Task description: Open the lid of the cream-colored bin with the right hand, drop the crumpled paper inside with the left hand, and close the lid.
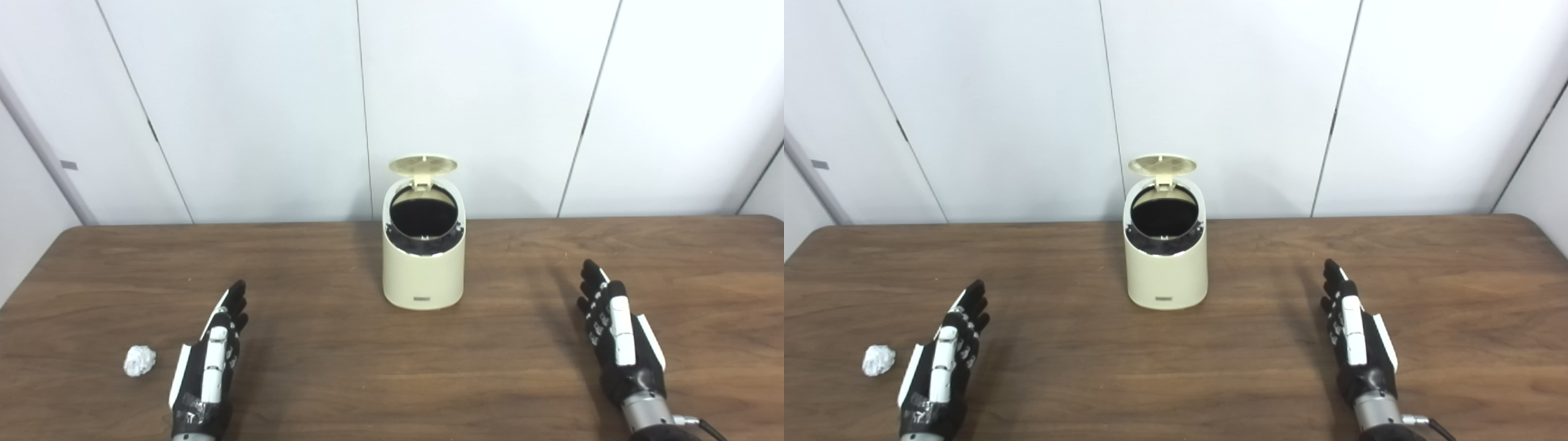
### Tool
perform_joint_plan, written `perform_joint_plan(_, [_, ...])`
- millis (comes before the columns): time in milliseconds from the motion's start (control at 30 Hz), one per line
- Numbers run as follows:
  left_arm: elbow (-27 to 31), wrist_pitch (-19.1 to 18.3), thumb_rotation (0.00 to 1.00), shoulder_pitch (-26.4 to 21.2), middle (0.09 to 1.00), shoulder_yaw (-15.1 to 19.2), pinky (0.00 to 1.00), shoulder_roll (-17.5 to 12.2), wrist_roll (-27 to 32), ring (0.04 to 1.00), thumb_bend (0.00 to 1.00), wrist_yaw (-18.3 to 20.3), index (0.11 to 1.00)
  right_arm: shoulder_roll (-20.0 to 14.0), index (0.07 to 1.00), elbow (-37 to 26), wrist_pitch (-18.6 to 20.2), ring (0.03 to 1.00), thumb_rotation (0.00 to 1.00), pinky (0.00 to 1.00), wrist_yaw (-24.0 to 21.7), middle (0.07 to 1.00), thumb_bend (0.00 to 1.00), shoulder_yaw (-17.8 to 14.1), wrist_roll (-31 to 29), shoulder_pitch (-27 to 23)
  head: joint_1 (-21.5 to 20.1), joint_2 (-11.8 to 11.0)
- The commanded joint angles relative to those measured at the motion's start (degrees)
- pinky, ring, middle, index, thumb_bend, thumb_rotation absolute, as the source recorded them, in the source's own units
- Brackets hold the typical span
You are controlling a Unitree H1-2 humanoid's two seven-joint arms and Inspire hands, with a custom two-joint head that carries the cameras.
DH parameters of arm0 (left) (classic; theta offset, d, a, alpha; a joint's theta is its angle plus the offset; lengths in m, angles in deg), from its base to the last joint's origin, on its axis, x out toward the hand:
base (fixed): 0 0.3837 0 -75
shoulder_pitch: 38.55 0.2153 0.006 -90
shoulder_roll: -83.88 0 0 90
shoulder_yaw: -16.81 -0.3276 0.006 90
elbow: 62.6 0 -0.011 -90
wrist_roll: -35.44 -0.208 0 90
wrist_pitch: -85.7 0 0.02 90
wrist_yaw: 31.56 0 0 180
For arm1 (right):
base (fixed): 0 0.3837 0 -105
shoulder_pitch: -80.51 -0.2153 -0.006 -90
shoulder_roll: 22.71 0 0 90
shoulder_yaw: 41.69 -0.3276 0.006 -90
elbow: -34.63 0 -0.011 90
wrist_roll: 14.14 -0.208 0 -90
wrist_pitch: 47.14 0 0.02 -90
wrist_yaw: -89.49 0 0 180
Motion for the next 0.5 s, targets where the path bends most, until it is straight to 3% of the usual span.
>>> perform_joint_plan(0, [-4.0, 1.9, 0.96, 2.4, 0.982, -0.1, 1.00, -0.4, -0.1, 0.999, 0.41, 0.5, 0.948, 0.3, 0.929, -0.9, -2.6, 0.984, 1.00, 1.00, 0.2, 0.969, 0.58, 0.3, -0.4, -0.8, 0.1, 0.1])
perform_joint_plan(200, [-1.9, 1.1, 0.84, 2.4, 0.980, 0.7, 1.00, -0.1, 0.9, 0.991, 0.45, -0.3, 0.940, 0.2, 0.925, -1.1, -2.4, 0.966, 1.00, 1.00, 0.1, 0.958, 0.57, 0.7, -0.4, -0.4, 1.5, 0.5])
perform_joint_plan(267, [-0.2, 0.0, 0.79, 2.4, 0.973, 0.5, 0.99, -0.5, -1.6, 0.980, 0.48, -1.3, 0.937, -0.2, 0.926, -1.0, -2.2, 0.969, 1.00, 1.00, -0.3, 0.962, 0.56, 0.8, -0.7, -0.5, 3.6, 0.6])
perform_joint_plan(333, [1.2, -1.2, 0.70, 2.4, 0.960, 0.3, 0.97, -0.9, -4.3, 0.960, 0.49, -2.3, 0.932, -0.5, 0.931, -0.9, -2.0, 0.975, 1.00, 1.00, -0.5, 0.970, 0.55, 0.8, -0.7, -0.6, 5.0, 0.8])
perform_joint_plan(400, [3.1, -3.0, 0.52, 2.5, 0.934, 0.1, 0.94, -1.0, -7.1, 0.940, 0.59, -3.3, 0.913, -0.8, 0.938, -1.0, -1.8, 0.976, 1.00, 1.00, -0.6, 0.971, 0.53, 0.7, -0.8, -0.6, 6.0, 0.7])
perform_joint_plan(467, [4.8, -3.8, 0.44, 2.6, 0.922, 0.0, 0.93, -1.0, -8.7, 0.929, 0.62, -3.9, 0.906, -1.0, 0.940, -0.4, -2.1, 0.977, 1.00, 1.00, -1.0, 0.971, 0.52, 0.4, -1.5, -0.7, 8.0, 0.6])
